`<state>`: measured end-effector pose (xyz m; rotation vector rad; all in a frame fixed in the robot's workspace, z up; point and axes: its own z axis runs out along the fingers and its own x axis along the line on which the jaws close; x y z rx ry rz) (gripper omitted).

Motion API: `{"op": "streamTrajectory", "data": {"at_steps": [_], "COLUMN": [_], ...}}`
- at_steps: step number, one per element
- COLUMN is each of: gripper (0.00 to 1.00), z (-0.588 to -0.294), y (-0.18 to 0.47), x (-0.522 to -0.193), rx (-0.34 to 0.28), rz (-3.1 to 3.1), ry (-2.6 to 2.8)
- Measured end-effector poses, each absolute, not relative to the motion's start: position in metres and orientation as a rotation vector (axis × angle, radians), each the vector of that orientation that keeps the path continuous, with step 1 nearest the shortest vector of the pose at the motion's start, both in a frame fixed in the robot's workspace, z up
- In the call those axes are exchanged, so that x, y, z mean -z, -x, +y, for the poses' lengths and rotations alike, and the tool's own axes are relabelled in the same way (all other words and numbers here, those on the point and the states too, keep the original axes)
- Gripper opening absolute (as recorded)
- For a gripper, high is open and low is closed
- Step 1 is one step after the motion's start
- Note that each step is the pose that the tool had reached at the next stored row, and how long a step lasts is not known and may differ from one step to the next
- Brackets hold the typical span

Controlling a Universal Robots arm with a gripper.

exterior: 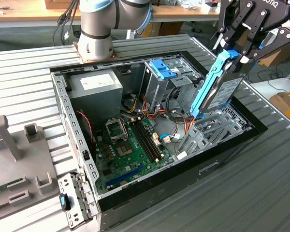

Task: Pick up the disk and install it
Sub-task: 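Insert the disk into the insertion slot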

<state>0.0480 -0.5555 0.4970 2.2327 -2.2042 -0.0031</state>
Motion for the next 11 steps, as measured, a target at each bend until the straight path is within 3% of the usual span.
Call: {"op": "streamTrajectory", "data": {"at_steps": [11], "gripper": [0.36], "z": [-0.564], "y": [-0.073], "x": [-0.493], "rx": [0.028], "rz": [-2.214], "ry": [-2.243]}}
